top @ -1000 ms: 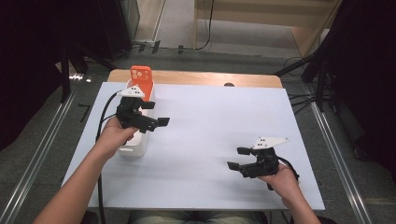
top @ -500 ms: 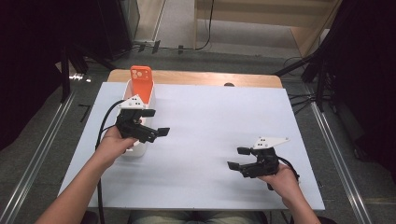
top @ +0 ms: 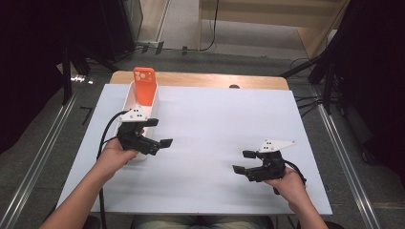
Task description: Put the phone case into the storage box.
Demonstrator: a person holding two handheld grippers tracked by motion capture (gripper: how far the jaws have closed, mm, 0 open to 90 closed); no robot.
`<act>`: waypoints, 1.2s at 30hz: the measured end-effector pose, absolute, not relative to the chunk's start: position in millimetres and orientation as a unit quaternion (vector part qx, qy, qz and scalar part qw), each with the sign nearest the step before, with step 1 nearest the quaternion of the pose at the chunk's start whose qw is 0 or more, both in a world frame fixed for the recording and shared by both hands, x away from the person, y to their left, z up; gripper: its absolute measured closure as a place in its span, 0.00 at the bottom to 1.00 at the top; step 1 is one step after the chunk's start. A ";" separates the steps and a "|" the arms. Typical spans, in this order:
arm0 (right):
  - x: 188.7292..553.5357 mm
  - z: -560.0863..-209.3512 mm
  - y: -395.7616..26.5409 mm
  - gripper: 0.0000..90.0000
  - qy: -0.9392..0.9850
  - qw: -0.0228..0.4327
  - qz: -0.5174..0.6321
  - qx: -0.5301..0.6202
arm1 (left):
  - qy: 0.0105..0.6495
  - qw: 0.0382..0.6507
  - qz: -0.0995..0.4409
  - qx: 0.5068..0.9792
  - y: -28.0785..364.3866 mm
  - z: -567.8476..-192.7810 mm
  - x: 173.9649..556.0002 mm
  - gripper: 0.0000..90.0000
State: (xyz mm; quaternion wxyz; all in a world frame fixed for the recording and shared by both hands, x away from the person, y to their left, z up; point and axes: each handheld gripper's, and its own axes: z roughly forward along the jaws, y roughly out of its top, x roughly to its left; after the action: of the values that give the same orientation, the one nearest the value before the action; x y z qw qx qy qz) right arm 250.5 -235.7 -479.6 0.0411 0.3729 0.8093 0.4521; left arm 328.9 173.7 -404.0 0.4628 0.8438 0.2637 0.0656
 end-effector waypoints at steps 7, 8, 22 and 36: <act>250.2 -479.4 -236.1 0.26 0.809 0.040 0.452 0.373 | 0.258 0.463 0.065 0.845 177.2 -410.4 319.7 0.06; 250.1 -479.5 -235.9 0.26 0.808 0.041 0.453 0.374 | 0.258 0.463 0.064 0.846 177.5 -411.1 318.7 0.06; 250.1 -479.0 -236.9 0.26 0.808 0.042 0.454 0.374 | 0.243 0.460 0.062 0.852 182.3 -424.4 300.0 0.06; 249.9 -478.7 -237.4 0.26 0.807 0.040 0.453 0.376 | 0.229 0.460 0.056 0.856 188.0 -432.2 283.9 0.06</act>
State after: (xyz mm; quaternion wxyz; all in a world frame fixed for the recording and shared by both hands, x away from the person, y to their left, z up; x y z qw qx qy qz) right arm 249.9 -237.4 -478.7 0.0401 0.3761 0.8073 0.4531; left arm 283.9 188.0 -432.2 0.4599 0.8560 0.2294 0.0564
